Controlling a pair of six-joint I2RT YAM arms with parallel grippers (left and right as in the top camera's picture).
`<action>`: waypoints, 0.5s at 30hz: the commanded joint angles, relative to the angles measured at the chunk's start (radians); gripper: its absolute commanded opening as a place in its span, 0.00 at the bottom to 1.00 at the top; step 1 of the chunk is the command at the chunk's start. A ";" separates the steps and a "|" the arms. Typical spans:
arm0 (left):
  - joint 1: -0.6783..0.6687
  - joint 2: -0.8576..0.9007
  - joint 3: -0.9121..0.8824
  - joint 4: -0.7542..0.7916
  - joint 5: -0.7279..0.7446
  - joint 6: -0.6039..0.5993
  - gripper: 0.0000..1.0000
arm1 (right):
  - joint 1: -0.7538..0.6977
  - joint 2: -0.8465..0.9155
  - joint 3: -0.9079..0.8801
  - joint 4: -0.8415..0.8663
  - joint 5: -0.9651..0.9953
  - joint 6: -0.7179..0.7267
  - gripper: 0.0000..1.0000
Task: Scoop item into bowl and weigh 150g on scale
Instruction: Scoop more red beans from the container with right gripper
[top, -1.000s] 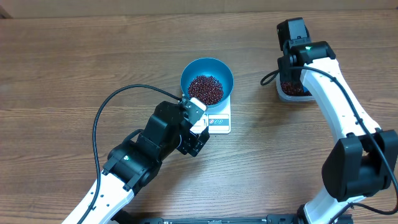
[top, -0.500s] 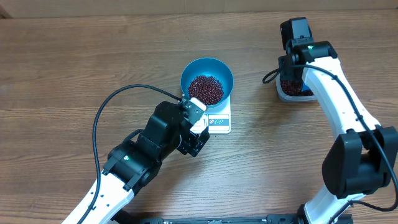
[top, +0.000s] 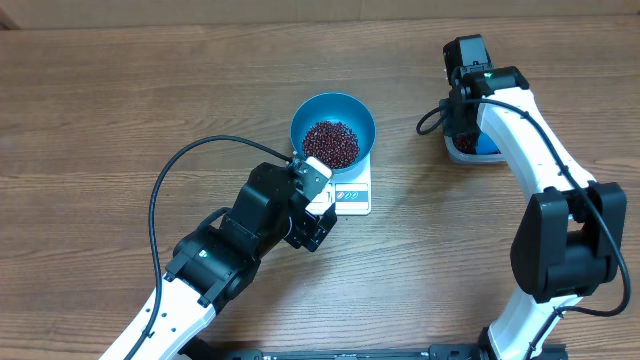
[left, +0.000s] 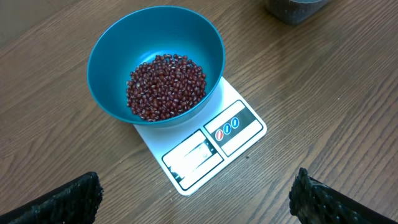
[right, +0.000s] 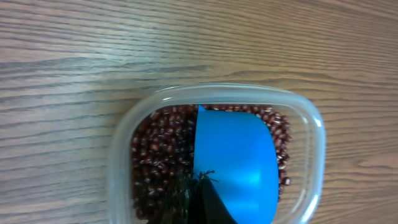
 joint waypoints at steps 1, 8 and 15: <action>0.000 0.002 -0.005 0.003 -0.005 -0.006 1.00 | -0.003 0.006 -0.012 0.004 -0.106 0.011 0.04; 0.000 0.002 -0.005 0.003 -0.005 -0.006 1.00 | -0.005 -0.039 -0.010 -0.002 -0.154 0.011 0.04; 0.000 0.002 -0.005 0.003 -0.005 -0.006 0.99 | -0.082 -0.117 -0.010 0.002 -0.304 0.010 0.04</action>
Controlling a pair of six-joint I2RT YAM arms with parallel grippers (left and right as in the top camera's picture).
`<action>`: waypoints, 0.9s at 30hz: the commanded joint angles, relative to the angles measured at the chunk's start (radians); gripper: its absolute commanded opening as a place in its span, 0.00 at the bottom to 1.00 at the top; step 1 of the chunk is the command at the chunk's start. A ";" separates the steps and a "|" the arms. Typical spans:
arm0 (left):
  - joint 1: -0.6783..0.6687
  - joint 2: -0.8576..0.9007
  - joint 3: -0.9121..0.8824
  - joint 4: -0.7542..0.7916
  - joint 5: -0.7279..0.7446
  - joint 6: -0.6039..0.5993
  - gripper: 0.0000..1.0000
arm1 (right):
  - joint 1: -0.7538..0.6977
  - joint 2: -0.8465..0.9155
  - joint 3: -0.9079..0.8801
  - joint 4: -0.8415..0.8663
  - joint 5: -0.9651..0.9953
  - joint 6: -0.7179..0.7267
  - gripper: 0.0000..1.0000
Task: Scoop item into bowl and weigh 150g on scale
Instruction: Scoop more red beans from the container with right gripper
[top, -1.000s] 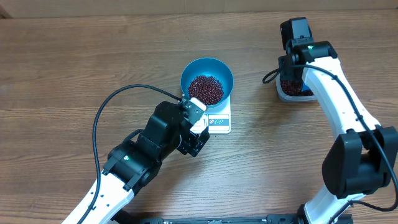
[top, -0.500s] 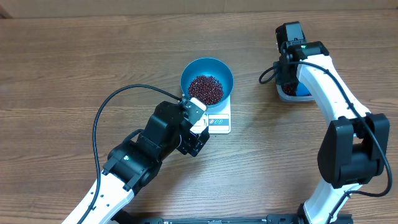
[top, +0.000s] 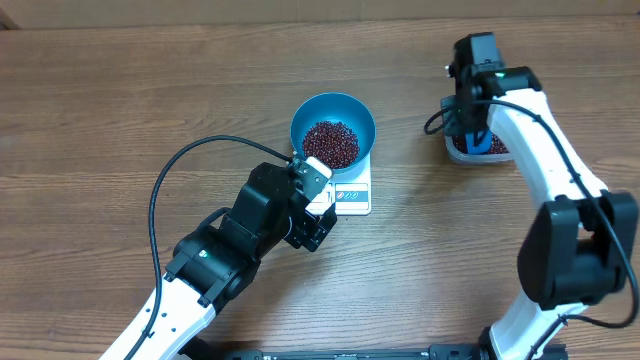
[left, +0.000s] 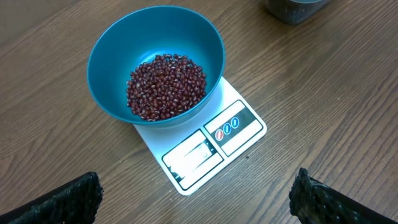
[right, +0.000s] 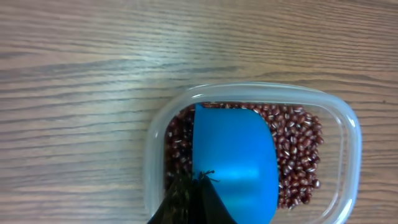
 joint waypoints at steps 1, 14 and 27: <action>0.000 0.002 -0.005 0.003 -0.005 -0.006 1.00 | -0.069 -0.071 -0.002 -0.001 -0.194 0.010 0.04; 0.000 0.002 -0.005 0.003 -0.005 -0.006 0.99 | -0.336 -0.071 -0.003 -0.076 -0.568 -0.019 0.04; 0.000 0.002 -0.005 0.003 -0.005 -0.006 1.00 | -0.402 -0.071 -0.003 -0.078 -0.655 -0.023 0.04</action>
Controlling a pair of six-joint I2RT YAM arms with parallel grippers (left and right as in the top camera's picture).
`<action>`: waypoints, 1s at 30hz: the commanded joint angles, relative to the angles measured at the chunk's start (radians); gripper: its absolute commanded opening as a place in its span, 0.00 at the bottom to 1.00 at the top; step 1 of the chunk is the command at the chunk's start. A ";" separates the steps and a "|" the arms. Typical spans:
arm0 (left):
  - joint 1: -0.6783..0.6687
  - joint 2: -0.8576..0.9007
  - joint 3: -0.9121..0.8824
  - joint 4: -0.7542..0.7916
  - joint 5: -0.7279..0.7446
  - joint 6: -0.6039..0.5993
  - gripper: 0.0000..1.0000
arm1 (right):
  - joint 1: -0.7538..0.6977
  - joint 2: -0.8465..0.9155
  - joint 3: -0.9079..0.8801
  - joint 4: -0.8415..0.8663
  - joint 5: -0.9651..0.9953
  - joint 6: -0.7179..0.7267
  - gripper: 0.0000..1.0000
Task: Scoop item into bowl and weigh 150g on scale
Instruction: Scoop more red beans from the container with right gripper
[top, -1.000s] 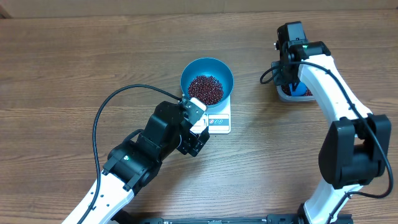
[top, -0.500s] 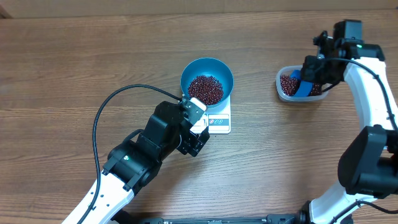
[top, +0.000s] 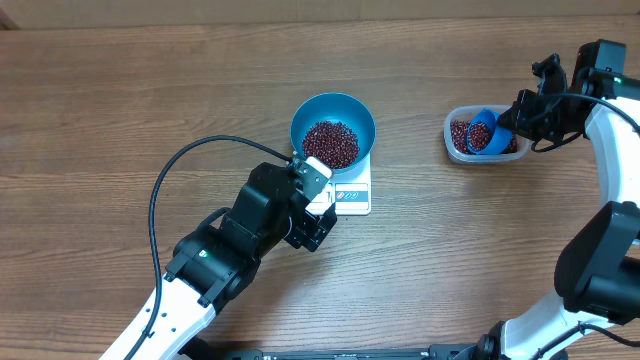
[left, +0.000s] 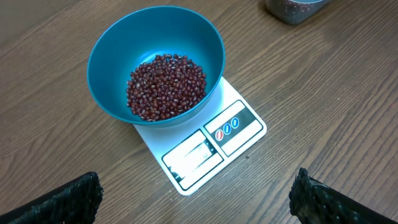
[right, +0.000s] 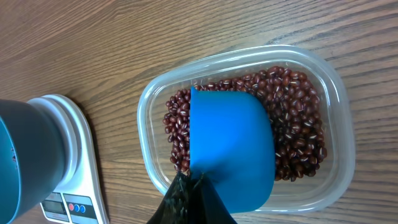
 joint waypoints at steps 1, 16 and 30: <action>0.000 0.002 -0.005 0.003 -0.005 -0.006 1.00 | -0.014 -0.034 -0.003 -0.001 -0.044 -0.007 0.04; 0.000 0.002 -0.005 0.003 -0.005 -0.006 1.00 | -0.094 -0.034 -0.003 0.010 -0.243 -0.007 0.04; 0.000 0.002 -0.005 0.003 -0.005 -0.006 1.00 | -0.094 -0.036 0.011 0.005 -0.384 -0.007 0.04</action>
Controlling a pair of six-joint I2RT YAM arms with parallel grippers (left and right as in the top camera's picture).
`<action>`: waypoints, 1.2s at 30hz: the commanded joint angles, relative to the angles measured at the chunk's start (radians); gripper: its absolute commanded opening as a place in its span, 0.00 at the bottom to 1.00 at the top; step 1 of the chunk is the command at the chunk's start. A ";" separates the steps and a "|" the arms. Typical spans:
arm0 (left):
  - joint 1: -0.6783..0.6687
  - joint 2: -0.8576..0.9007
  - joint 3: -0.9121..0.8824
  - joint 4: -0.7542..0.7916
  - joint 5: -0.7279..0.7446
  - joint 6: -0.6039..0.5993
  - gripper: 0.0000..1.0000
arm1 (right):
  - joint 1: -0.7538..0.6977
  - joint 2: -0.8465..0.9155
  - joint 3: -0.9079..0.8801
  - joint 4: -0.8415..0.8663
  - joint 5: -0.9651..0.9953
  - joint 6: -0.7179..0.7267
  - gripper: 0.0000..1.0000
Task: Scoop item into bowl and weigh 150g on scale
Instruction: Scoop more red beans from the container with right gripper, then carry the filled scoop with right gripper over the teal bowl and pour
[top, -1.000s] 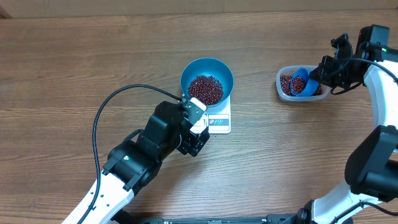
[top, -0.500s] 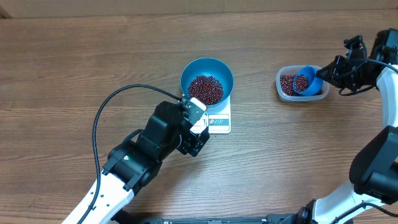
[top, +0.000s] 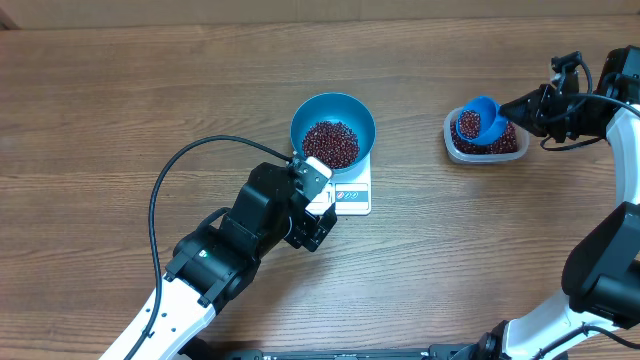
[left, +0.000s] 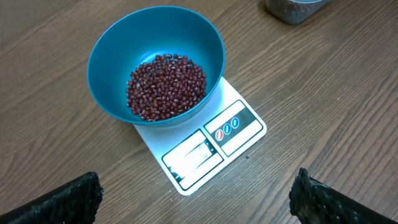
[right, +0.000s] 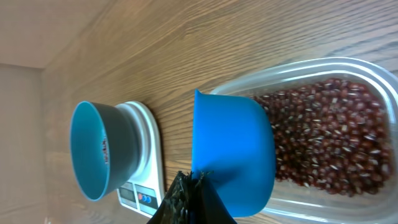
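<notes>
A teal bowl partly filled with red beans stands on a white scale mid-table; both also show in the left wrist view, bowl and scale. My left gripper is open just before the scale, nothing between its fingers. At the far right a clear tub holds red beans. My right gripper is shut on a blue scoop, which is tilted above the tub with beans in its cup.
The left arm's black cable loops over the table left of the scale. Bare wood surrounds the scale and tub.
My right gripper has tilted and lifted the blue scoop from lying low in the tub's beans to a raised, loaded position over the tub's left end. The left arm is unchanged.
The right gripper held the scoop down in the tub from above. Then the arm had swung out to the right, scoop still in the beans. Now the scoop is up with beans in it. The left gripper stayed open by the scale throughout.
</notes>
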 joint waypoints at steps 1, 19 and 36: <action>0.000 0.002 -0.005 0.003 -0.005 -0.006 1.00 | -0.004 -0.037 0.021 -0.014 -0.064 -0.008 0.04; 0.000 0.002 -0.005 0.003 -0.005 -0.006 1.00 | 0.136 -0.270 0.090 -0.046 -0.066 -0.003 0.04; 0.000 0.002 -0.005 0.003 -0.005 -0.006 1.00 | 0.639 -0.271 0.089 0.129 0.414 0.053 0.04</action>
